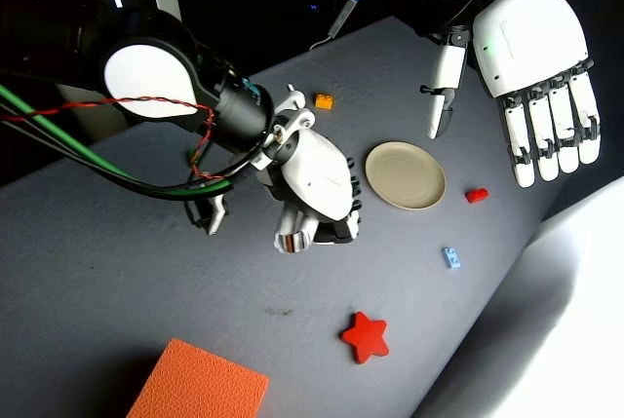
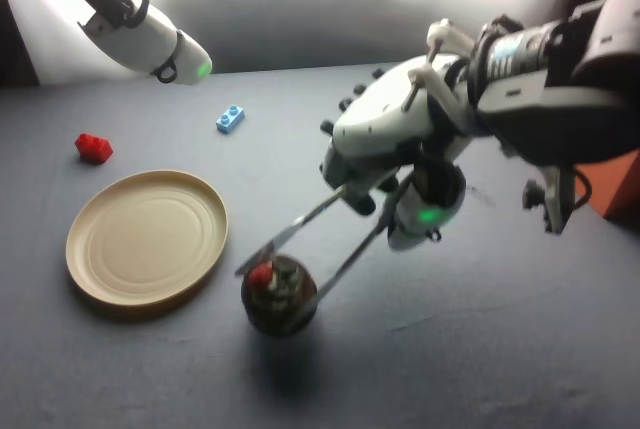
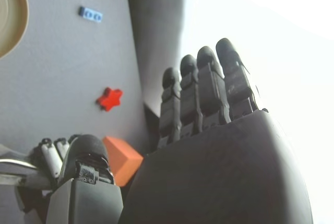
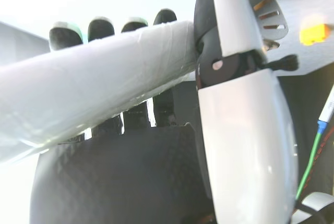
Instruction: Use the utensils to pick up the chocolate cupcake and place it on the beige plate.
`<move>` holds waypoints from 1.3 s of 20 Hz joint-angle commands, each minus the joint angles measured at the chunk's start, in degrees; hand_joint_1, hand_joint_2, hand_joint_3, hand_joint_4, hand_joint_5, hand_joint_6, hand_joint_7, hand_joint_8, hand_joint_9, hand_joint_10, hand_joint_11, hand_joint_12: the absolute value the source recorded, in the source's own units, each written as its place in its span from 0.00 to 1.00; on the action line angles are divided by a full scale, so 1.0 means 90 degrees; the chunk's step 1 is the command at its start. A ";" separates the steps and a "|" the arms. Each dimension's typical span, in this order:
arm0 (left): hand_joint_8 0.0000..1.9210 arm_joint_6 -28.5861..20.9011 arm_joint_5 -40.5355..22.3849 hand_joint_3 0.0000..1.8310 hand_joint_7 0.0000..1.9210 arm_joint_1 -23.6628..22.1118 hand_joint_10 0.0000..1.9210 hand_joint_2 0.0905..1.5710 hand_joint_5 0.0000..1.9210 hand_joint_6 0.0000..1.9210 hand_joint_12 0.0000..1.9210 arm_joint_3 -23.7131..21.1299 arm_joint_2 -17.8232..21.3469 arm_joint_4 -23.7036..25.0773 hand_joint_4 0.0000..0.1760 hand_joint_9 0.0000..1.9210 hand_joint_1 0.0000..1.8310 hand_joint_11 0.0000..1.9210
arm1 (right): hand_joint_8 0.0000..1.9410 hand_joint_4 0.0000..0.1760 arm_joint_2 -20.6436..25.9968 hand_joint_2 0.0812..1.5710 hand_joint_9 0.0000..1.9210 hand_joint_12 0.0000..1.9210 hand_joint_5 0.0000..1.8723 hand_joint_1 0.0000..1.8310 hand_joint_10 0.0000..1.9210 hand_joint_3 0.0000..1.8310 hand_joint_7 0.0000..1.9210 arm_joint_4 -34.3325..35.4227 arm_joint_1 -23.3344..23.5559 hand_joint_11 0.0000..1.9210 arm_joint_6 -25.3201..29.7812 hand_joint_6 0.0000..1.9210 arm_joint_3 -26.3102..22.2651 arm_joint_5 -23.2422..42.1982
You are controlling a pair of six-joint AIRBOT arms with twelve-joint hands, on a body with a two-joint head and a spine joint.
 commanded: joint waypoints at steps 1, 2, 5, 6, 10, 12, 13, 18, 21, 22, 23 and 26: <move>0.00 0.0043 -0.0393 0.00 0.11 -0.0085 0.00 0.72 0.11 0.00 0.22 0.0011 0.0053 0.0318 0.00 0.09 0.01 0.00 | 0.84 0.00 -0.0003 0.79 0.29 0.96 0.40 0.65 0.89 0.00 0.37 -0.0055 0.0143 0.33 -0.0021 0.61 0.0025 0.0628; 0.00 0.0044 -0.0392 0.00 0.11 -0.0085 0.00 0.71 0.12 0.00 0.25 0.0011 0.0053 0.0318 0.00 0.10 0.01 0.00 | 0.83 0.00 -0.0041 0.79 0.31 0.93 0.40 0.65 0.87 0.00 0.38 -0.0055 0.0187 0.36 -0.0033 0.62 0.0066 0.0638; 0.00 0.0045 -0.0392 0.00 0.11 -0.0085 0.00 0.71 0.11 0.00 0.27 0.0011 0.0053 0.0318 0.00 0.10 0.03 0.00 | 0.82 0.00 -0.0211 0.79 0.33 0.93 0.39 0.65 0.87 0.00 0.38 -0.0053 0.0296 0.35 -0.0045 0.63 0.0255 0.0637; 0.00 0.0045 -0.0392 0.00 0.12 -0.0085 0.00 0.71 0.11 0.00 0.30 0.0011 0.0053 0.0318 0.00 0.11 0.03 0.00 | 0.83 0.00 -0.0299 0.79 0.33 0.94 0.40 0.65 0.88 0.00 0.39 -0.0051 0.0325 0.36 -0.0043 0.62 0.0358 0.0638; 0.00 0.0054 -0.0390 0.00 0.13 -0.0085 0.00 0.72 0.12 0.00 0.29 0.0010 0.0053 0.0321 0.00 0.11 0.03 0.00 | 0.83 0.00 -0.0620 0.79 0.30 0.97 0.40 0.64 0.88 0.00 0.38 -0.0039 0.0481 0.35 0.0036 0.62 0.0724 0.0664; 0.00 0.0056 -0.0383 0.00 0.12 -0.0085 0.00 0.72 0.12 0.00 0.28 0.0010 0.0053 0.0326 0.00 0.11 0.03 0.00 | 0.83 0.00 -0.0788 0.78 0.30 0.96 0.41 0.65 0.87 0.00 0.38 0.0116 0.0596 0.35 0.0045 0.60 0.0952 0.0665; 0.00 0.0056 -0.0382 0.00 0.11 -0.0085 0.00 0.72 0.12 0.00 0.25 0.0010 0.0053 0.0327 0.00 0.10 0.03 0.00 | 0.82 0.00 -0.0915 0.78 0.31 0.96 0.42 0.65 0.86 0.00 0.38 0.0226 0.0667 0.35 -0.0013 0.59 0.1117 0.0666; 0.00 0.0056 -0.0383 0.00 0.12 -0.0085 0.00 0.72 0.11 0.00 0.21 0.0010 0.0053 0.0344 0.00 0.10 0.02 0.00 | 0.86 0.00 -0.1530 0.80 0.31 0.96 0.38 0.64 0.88 0.00 0.36 0.0572 0.0684 0.38 -0.0247 0.65 0.1920 0.0639; 0.00 0.0056 -0.0383 0.00 0.13 -0.0085 0.00 0.72 0.12 0.00 0.22 0.0010 0.0053 0.0344 0.00 0.11 0.03 0.00 | 0.88 0.00 -0.1779 0.81 0.30 0.95 0.36 0.63 0.91 0.00 0.35 0.0741 0.0591 0.37 -0.0297 0.68 0.2180 0.0919; 0.00 0.0056 -0.0383 0.00 0.13 -0.0085 0.00 0.71 0.13 0.00 0.24 0.0010 0.0053 0.0344 0.00 0.11 0.04 0.00 | 0.87 0.00 -0.1835 0.81 0.31 0.97 0.37 0.64 0.92 0.00 0.36 0.0740 0.0561 0.38 -0.0304 0.66 0.2214 0.1110; 0.00 0.0056 -0.0383 0.00 0.14 -0.0085 0.00 0.72 0.14 0.00 0.25 0.0010 0.0053 0.0344 0.00 0.12 0.04 0.00 | 0.87 0.00 -0.1893 0.81 0.31 0.97 0.37 0.64 0.93 0.00 0.36 0.0740 0.0552 0.38 -0.0311 0.66 0.2268 0.1188; 0.00 0.0056 -0.0383 0.00 0.13 -0.0085 0.00 0.72 0.13 0.00 0.22 0.0010 0.0053 0.0345 0.00 0.09 0.02 0.00 | 0.87 0.00 -0.2173 0.81 0.31 0.95 0.38 0.63 0.91 0.00 0.35 0.0739 0.0482 0.39 -0.0373 0.66 0.2575 0.1181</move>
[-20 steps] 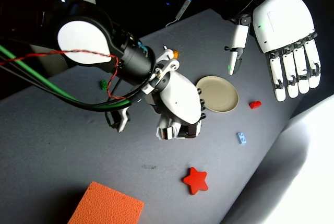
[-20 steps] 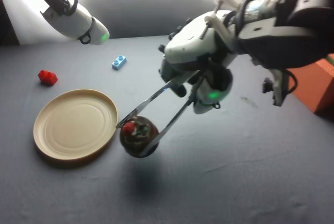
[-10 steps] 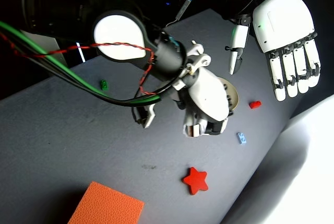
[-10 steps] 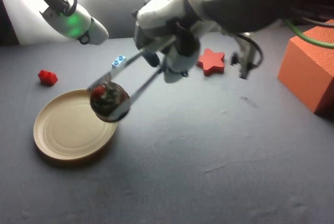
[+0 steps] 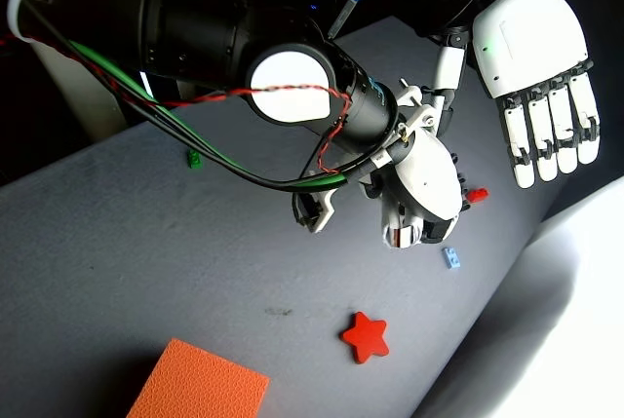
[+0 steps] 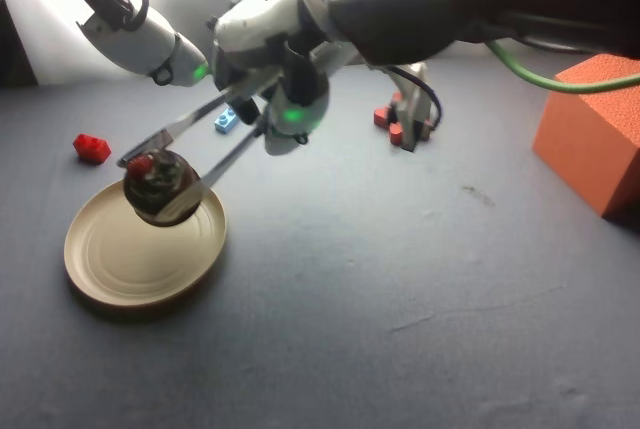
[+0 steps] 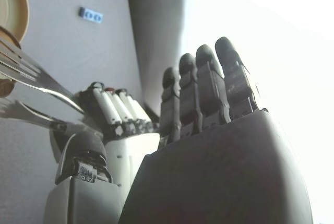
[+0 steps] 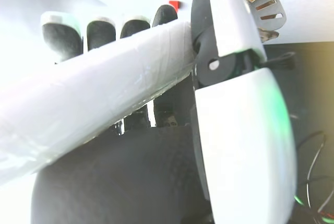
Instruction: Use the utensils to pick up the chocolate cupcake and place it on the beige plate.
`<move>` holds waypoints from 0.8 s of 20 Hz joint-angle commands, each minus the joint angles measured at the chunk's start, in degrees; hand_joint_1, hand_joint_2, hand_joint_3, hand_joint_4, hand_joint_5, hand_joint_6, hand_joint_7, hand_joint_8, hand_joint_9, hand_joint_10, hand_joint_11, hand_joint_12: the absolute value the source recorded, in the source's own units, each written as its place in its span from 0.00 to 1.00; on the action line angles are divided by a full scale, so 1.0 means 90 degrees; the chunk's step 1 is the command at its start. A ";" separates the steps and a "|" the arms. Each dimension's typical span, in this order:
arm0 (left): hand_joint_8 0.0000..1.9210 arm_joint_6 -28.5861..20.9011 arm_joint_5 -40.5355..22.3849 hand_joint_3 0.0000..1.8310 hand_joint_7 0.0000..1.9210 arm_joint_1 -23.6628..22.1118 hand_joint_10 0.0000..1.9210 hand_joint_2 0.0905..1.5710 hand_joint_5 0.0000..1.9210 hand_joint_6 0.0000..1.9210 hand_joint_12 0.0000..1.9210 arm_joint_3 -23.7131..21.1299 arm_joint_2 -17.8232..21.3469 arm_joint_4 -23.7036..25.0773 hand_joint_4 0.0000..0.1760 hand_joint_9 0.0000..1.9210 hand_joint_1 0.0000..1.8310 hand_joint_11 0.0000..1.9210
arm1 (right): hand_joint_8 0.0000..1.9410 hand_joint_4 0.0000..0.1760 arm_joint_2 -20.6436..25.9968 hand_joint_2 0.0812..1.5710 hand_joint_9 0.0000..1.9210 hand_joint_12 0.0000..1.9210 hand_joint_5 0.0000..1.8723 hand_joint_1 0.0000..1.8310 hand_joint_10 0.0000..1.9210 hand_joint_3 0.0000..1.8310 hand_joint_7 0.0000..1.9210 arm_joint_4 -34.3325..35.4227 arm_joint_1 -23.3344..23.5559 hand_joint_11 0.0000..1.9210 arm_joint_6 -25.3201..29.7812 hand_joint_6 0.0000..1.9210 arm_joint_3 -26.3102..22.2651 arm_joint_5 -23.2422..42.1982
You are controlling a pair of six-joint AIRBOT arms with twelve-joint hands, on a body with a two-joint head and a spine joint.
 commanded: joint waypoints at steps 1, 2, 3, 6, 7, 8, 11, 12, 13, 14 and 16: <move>0.00 0.0029 -0.0384 0.00 0.13 -0.0085 0.00 0.72 0.13 0.00 0.22 0.0010 0.0053 0.0333 0.00 0.09 0.02 0.00 | 0.87 0.00 -0.0049 0.81 0.31 0.95 0.38 0.63 0.91 0.00 0.35 -0.0007 -0.0015 0.39 -0.0012 0.66 0.0074 0.0675; 0.00 0.0030 -0.0384 0.00 0.12 -0.0085 0.00 0.72 0.13 0.00 0.22 0.0010 0.0053 0.0333 0.00 0.10 0.03 0.00 | 0.86 0.00 -0.0106 0.80 0.30 0.96 0.39 0.64 0.91 0.00 0.36 -0.0007 -0.0050 0.39 -0.0012 0.64 0.0135 0.0676; 0.00 0.0030 -0.0386 0.00 0.13 -0.0085 0.00 0.72 0.14 0.00 0.25 0.0010 0.0053 0.0334 0.00 0.11 0.03 0.00 | 0.90 0.00 -0.0189 0.81 0.28 0.99 0.38 0.63 0.95 0.00 0.33 -0.0006 -0.0112 0.37 -0.0011 0.66 0.0219 0.0678; 0.00 0.0030 -0.0387 0.00 0.15 -0.0085 0.00 0.72 0.15 0.00 0.29 0.0010 0.0053 0.0335 0.00 0.12 0.03 0.00 | 0.89 0.00 -0.0327 0.82 0.30 0.97 0.36 0.63 0.93 0.00 0.34 -0.0006 -0.0268 0.38 0.0046 0.67 0.0375 0.0792; 0.00 0.0030 -0.0388 0.00 0.14 -0.0085 0.00 0.72 0.14 0.00 0.24 0.0010 0.0053 0.0337 0.00 0.11 0.04 0.00 | 0.87 0.00 -0.0368 0.81 0.29 0.95 0.38 0.63 0.91 0.00 0.35 -0.0006 -0.0315 0.38 0.0069 0.67 0.0424 0.0844; 0.00 0.0030 -0.0388 0.00 0.14 -0.0085 0.00 0.72 0.14 0.00 0.24 0.0010 0.0053 0.0340 0.00 0.11 0.04 0.00 | 0.87 0.00 -0.0391 0.81 0.29 0.95 0.38 0.63 0.91 0.00 0.35 -0.0006 -0.0338 0.38 0.0069 0.67 0.0452 0.0863; 0.00 0.0031 -0.0395 0.00 0.14 -0.0085 0.00 0.72 0.14 0.00 0.22 0.0010 0.0053 0.0340 0.00 0.11 0.03 0.00 | 0.85 0.00 -0.0426 0.81 0.30 0.96 0.36 0.63 0.90 0.00 0.35 -0.0006 -0.0405 0.39 0.0133 0.69 0.0507 0.0959; 0.00 0.0031 -0.0395 0.00 0.13 -0.0085 0.00 0.72 0.14 0.00 0.21 0.0010 0.0053 0.0341 0.00 0.11 0.03 0.00 | 0.85 0.00 -0.0432 0.81 0.31 0.96 0.36 0.63 0.90 0.00 0.36 -0.0006 -0.0428 0.39 0.0186 0.69 0.0511 0.0981; 0.00 0.0031 -0.0397 0.00 0.13 -0.0085 0.00 0.72 0.13 0.00 0.23 0.0010 0.0053 0.0341 0.00 0.11 0.02 0.00 | 0.85 0.00 -0.0440 0.81 0.32 0.95 0.36 0.63 0.91 0.00 0.36 -0.0006 -0.0446 0.40 0.0258 0.68 0.0513 0.0985; 0.00 0.0031 -0.0397 0.00 0.13 -0.0085 0.00 0.72 0.13 0.00 0.24 0.0010 0.0053 0.0349 0.00 0.11 0.02 0.00 | 0.85 0.00 -0.0451 0.80 0.32 0.95 0.38 0.63 0.90 0.00 0.36 -0.0006 -0.0467 0.39 0.0400 0.66 0.0521 0.0996; 0.00 0.0031 -0.0397 0.00 0.12 -0.0085 0.00 0.73 0.13 0.00 0.21 0.0010 0.0053 0.0349 0.00 0.10 0.01 0.00 | 0.85 0.00 -0.0464 0.80 0.32 0.93 0.38 0.63 0.88 0.00 0.36 0.0000 -0.0495 0.39 0.0538 0.66 0.0523 0.0995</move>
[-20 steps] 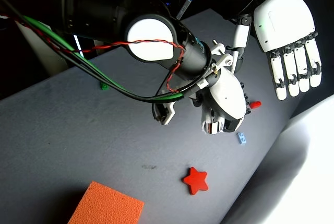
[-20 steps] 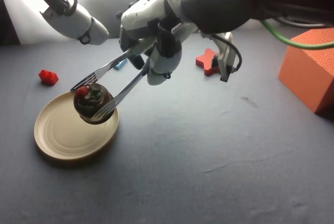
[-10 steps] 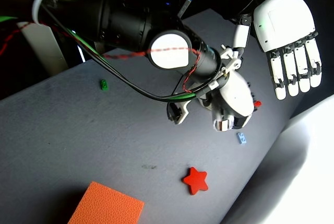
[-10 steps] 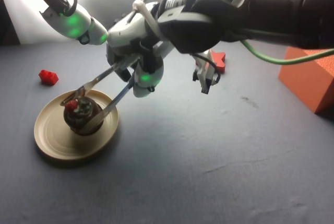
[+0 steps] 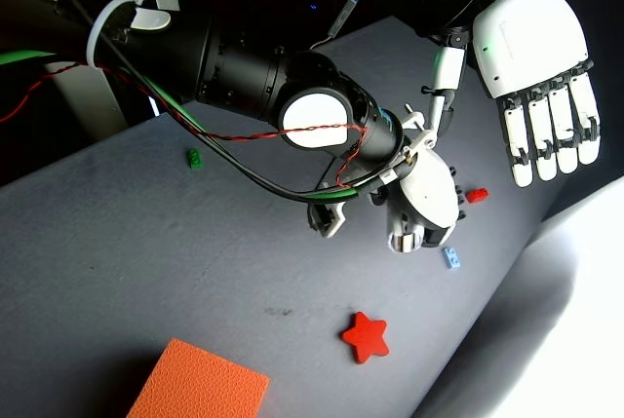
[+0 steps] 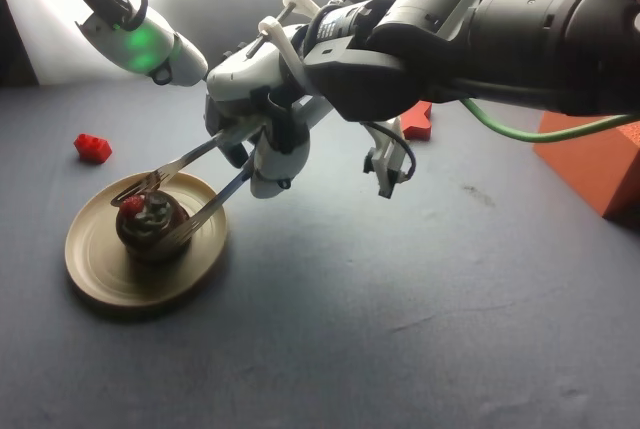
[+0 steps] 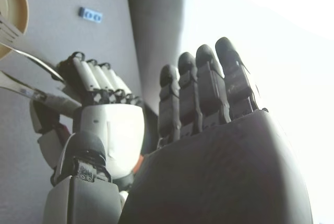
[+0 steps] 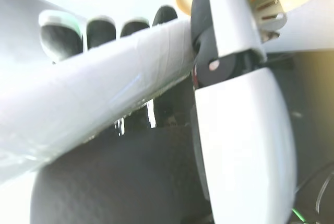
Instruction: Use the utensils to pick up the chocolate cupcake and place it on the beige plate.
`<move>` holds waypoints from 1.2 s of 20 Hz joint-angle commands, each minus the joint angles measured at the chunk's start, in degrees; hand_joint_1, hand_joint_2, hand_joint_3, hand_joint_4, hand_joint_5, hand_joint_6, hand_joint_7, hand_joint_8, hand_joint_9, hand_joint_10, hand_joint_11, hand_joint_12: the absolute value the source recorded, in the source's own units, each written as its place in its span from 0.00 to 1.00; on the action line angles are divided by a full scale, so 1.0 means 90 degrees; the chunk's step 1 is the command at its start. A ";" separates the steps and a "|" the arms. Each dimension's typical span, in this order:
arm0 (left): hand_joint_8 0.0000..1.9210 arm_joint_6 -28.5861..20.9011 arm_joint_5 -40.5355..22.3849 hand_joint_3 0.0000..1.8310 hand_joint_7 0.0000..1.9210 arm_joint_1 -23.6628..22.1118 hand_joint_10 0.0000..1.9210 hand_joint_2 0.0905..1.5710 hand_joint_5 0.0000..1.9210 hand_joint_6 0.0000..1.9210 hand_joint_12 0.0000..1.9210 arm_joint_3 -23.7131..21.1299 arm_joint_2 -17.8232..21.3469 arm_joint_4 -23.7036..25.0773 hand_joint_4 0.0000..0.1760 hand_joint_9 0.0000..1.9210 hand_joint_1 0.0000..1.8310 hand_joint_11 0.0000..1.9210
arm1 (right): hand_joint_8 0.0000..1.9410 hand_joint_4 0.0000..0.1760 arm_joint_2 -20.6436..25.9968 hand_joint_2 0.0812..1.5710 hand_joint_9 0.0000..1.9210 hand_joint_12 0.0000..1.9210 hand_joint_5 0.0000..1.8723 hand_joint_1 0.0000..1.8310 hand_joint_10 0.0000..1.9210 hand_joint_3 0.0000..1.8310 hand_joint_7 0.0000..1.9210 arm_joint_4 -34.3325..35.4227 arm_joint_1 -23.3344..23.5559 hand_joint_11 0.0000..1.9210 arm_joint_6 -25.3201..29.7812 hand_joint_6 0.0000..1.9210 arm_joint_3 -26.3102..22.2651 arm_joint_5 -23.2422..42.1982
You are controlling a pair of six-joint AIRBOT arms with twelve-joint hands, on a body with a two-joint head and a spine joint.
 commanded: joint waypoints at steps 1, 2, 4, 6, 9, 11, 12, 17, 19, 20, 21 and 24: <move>0.00 0.0031 -0.0395 0.00 0.13 -0.0085 0.00 0.72 0.14 0.00 0.24 0.0010 0.0053 0.0342 0.00 0.11 0.02 0.00 | 0.86 0.00 0.0011 0.81 0.31 0.94 0.38 0.63 0.88 0.00 0.35 -0.0005 0.0041 0.38 0.0098 0.67 0.0022 0.0669; 0.00 0.0031 -0.0394 0.00 0.13 -0.0085 0.00 0.72 0.14 0.00 0.24 0.0010 0.0053 0.0343 0.00 0.11 0.03 0.00 | 0.87 0.00 0.0015 0.81 0.30 0.95 0.37 0.63 0.90 0.00 0.34 -0.0005 0.0031 0.38 0.0145 0.67 0.0023 0.0654; 0.00 0.0030 -0.0392 0.00 0.12 -0.0085 0.00 0.72 0.12 0.00 0.23 0.0010 0.0053 0.0349 0.00 0.10 0.02 0.00 | 0.87 0.00 0.0036 0.81 0.31 0.96 0.37 0.63 0.90 0.00 0.35 -0.0005 -0.0007 0.38 0.0199 0.68 0.0023 0.0687; 0.00 0.0030 -0.0393 0.00 0.14 -0.0085 0.00 0.72 0.13 0.00 0.26 0.0010 0.0053 0.0349 0.00 0.12 0.04 0.00 | 0.88 0.00 0.0051 0.82 0.30 0.96 0.36 0.62 0.90 0.00 0.34 -0.0005 -0.0066 0.38 0.0127 0.70 0.0025 0.0766; 0.00 0.0030 -0.0393 0.00 0.13 -0.0085 0.00 0.72 0.13 0.00 0.23 0.0010 0.0053 0.0349 0.00 0.11 0.03 0.00 | 0.88 0.00 0.0061 0.82 0.30 0.98 0.36 0.62 0.90 0.00 0.34 -0.0005 -0.0129 0.37 0.0048 0.69 0.0046 0.0793; 0.00 0.0030 -0.0394 0.00 0.12 -0.0085 0.00 0.73 0.12 0.00 0.20 0.0010 0.0053 0.0354 0.00 0.11 0.02 0.00 | 0.87 0.00 0.0064 0.81 0.31 0.97 0.37 0.63 0.89 0.00 0.35 -0.0005 -0.0150 0.38 0.0031 0.67 0.0047 0.0801; 0.00 0.0030 -0.0394 0.00 0.12 -0.0085 0.00 0.73 0.11 0.00 0.18 0.0010 0.0053 0.0355 0.00 0.10 0.00 0.00 | 0.87 0.00 0.0064 0.81 0.31 0.96 0.38 0.63 0.89 0.00 0.35 -0.0005 -0.0155 0.37 0.0005 0.66 0.0047 0.0804; 0.00 0.0030 -0.0392 0.00 0.12 -0.0085 0.00 0.73 0.12 0.00 0.19 0.0011 0.0053 0.0363 0.00 0.10 0.01 0.00 | 0.88 0.00 0.0078 0.82 0.28 1.00 0.37 0.62 0.90 0.00 0.32 -0.0005 -0.0152 0.35 -0.0039 0.70 0.0049 0.0806; 0.00 0.0030 -0.0392 0.00 0.13 -0.0085 0.00 0.72 0.14 0.00 0.23 0.0011 0.0053 0.0363 0.00 0.12 0.03 0.00 | 0.87 0.00 0.0079 0.82 0.27 0.99 0.37 0.62 0.88 0.00 0.33 -0.0005 -0.0147 0.33 -0.0044 0.69 0.0049 0.0794; 0.00 0.0030 -0.0392 0.00 0.13 -0.0085 0.00 0.72 0.14 0.00 0.22 0.0011 0.0053 0.0363 0.00 0.11 0.02 0.00 | 0.88 0.00 0.0080 0.81 0.26 0.99 0.39 0.62 0.88 0.00 0.32 -0.0005 -0.0144 0.31 -0.0056 0.67 0.0049 0.0794; 0.00 0.0030 -0.0392 0.00 0.13 -0.0085 0.00 0.72 0.13 0.00 0.21 0.0011 0.0053 0.0366 0.00 0.11 0.02 0.00 | 0.88 0.00 0.0080 0.81 0.24 1.00 0.40 0.63 0.87 0.00 0.31 -0.0005 -0.0141 0.29 -0.0085 0.66 0.0050 0.0795; 0.00 0.0030 -0.0392 0.00 0.12 -0.0085 0.00 0.72 0.13 0.00 0.19 0.0011 0.0053 0.0373 0.00 0.10 0.03 0.00 | 0.85 0.00 0.0078 0.80 0.23 1.00 0.42 0.63 0.86 0.00 0.32 -0.0005 -0.0135 0.27 -0.0143 0.64 0.0054 0.0796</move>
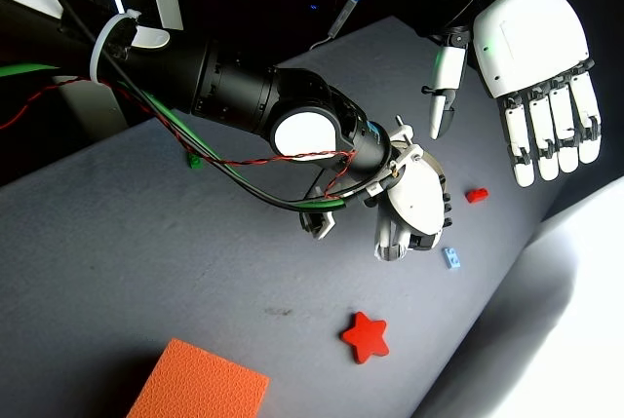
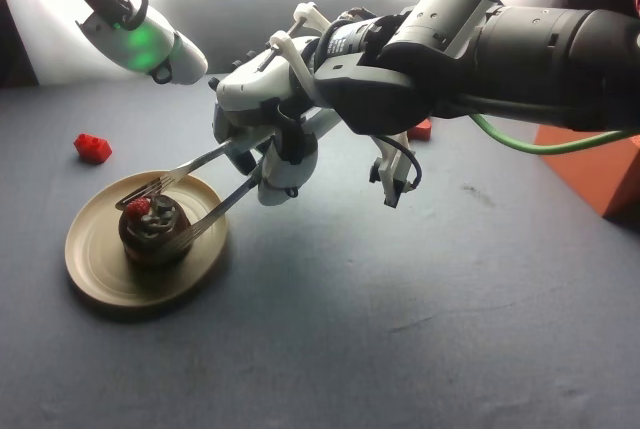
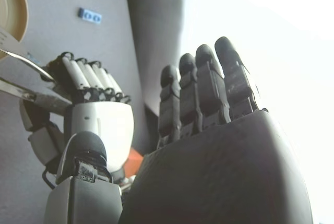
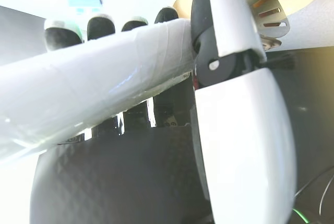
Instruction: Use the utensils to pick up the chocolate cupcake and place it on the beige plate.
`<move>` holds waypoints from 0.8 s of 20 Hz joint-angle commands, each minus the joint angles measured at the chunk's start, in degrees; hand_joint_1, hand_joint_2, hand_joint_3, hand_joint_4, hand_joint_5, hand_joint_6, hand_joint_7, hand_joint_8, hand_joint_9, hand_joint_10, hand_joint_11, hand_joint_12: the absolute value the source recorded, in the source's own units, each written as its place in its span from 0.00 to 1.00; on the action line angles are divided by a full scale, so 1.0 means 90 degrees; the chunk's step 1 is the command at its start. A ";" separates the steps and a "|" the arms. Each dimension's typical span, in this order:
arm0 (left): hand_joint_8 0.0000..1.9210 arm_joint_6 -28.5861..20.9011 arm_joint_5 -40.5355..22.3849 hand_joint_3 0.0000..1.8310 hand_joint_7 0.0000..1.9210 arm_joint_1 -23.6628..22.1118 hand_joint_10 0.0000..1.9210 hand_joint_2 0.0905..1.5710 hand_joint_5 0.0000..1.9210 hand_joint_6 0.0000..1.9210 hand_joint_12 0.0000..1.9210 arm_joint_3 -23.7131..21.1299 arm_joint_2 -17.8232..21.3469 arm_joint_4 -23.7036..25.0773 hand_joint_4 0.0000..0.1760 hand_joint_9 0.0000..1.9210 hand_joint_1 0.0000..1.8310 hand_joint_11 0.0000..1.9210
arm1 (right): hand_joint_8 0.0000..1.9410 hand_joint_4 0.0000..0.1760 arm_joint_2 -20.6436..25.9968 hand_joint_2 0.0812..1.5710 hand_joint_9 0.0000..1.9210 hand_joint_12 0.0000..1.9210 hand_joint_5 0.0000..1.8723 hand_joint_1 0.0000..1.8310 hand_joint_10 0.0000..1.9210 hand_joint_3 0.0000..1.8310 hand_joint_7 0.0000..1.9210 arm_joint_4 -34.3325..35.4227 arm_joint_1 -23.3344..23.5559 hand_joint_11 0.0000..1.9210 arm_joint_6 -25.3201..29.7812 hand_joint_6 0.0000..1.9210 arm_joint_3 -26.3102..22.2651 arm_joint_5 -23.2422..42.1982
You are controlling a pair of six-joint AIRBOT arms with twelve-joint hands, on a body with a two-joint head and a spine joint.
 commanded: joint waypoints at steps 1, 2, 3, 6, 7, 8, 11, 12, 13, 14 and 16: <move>0.00 0.0030 -0.0392 0.00 0.12 -0.0083 0.00 0.72 0.13 0.00 0.18 0.0011 0.0053 0.0344 0.00 0.10 0.02 0.00 | 0.86 0.00 0.0044 0.80 0.23 0.98 0.42 0.63 0.85 0.00 0.31 -0.0025 0.0060 0.26 -0.0048 0.64 0.0027 0.0576; 0.00 0.0030 -0.0392 0.00 0.12 -0.0083 0.00 0.72 0.13 0.00 0.18 0.0011 0.0053 0.0344 0.00 0.10 0.03 0.00 | 0.86 0.00 0.0045 0.81 0.22 0.97 0.40 0.62 0.85 0.00 0.31 -0.0025 0.0064 0.25 -0.0062 0.67 0.0027 0.0568; 0.00 0.0030 -0.0392 0.00 0.13 -0.0083 0.00 0.72 0.13 0.00 0.19 0.0011 0.0053 0.0344 0.00 0.10 0.02 0.00 | 0.86 0.00 0.0046 0.81 0.22 0.96 0.39 0.62 0.84 0.00 0.31 -0.0025 0.0065 0.24 -0.0065 0.68 0.0027 0.0562; 0.00 0.0030 -0.0392 0.00 0.14 -0.0083 0.00 0.72 0.14 0.00 0.21 0.0011 0.0053 0.0344 0.00 0.11 0.03 0.00 | 0.85 0.00 0.0051 0.82 0.23 0.96 0.36 0.61 0.84 0.00 0.32 -0.0025 0.0078 0.27 -0.0079 0.72 0.0027 0.0537; 0.00 0.0030 -0.0392 0.00 0.13 -0.0083 0.00 0.72 0.13 0.00 0.19 0.0011 0.0053 0.0344 0.00 0.10 0.02 0.00 | 0.86 0.00 0.0056 0.83 0.21 0.96 0.35 0.60 0.85 0.00 0.31 -0.0025 0.0081 0.24 -0.0082 0.72 0.0028 0.0539; 0.00 0.0030 -0.0393 0.00 0.13 -0.0083 0.00 0.72 0.13 0.00 0.18 0.0011 0.0053 0.0344 0.00 0.10 0.02 0.00 | 0.87 0.00 0.0058 0.83 0.20 0.97 0.34 0.60 0.86 0.00 0.31 -0.0025 0.0082 0.23 -0.0075 0.74 0.0029 0.0539; 0.00 0.0030 -0.0400 0.00 0.12 -0.0083 0.00 0.72 0.13 0.00 0.18 0.0011 0.0053 0.0345 0.00 0.10 0.02 0.00 | 0.88 0.00 0.0060 0.84 0.19 1.00 0.32 0.59 0.88 0.00 0.31 -0.0025 0.0080 0.23 -0.0074 0.76 0.0028 0.0533; 0.00 0.0030 -0.0400 0.00 0.12 -0.0083 0.00 0.72 0.13 0.00 0.19 0.0011 0.0053 0.0345 0.00 0.10 0.02 0.00 | 0.87 0.00 0.0060 0.84 0.19 0.99 0.32 0.59 0.86 0.00 0.31 -0.0025 0.0080 0.22 -0.0077 0.76 0.0028 0.0533; 0.00 0.0030 -0.0400 0.00 0.13 -0.0083 0.00 0.72 0.13 0.00 0.20 0.0011 0.0053 0.0345 0.00 0.10 0.01 0.00 | 0.86 0.00 0.0061 0.84 0.20 0.98 0.31 0.59 0.85 0.00 0.32 -0.0025 0.0081 0.22 -0.0076 0.77 0.0028 0.0533; 0.00 0.0030 -0.0400 0.00 0.12 -0.0083 0.00 0.73 0.13 0.00 0.20 0.0011 0.0053 0.0345 0.00 0.10 0.01 0.00 | 0.85 0.00 0.0060 0.84 0.21 0.97 0.31 0.59 0.84 0.00 0.32 -0.0025 0.0082 0.23 -0.0075 0.77 0.0028 0.0526; 0.00 0.0030 -0.0399 0.00 0.12 -0.0083 0.00 0.72 0.13 0.00 0.20 0.0011 0.0053 0.0345 0.00 0.10 0.01 0.00 | 0.86 0.00 0.0060 0.83 0.21 0.98 0.33 0.60 0.84 0.00 0.32 -0.0024 0.0085 0.21 -0.0072 0.75 0.0028 0.0526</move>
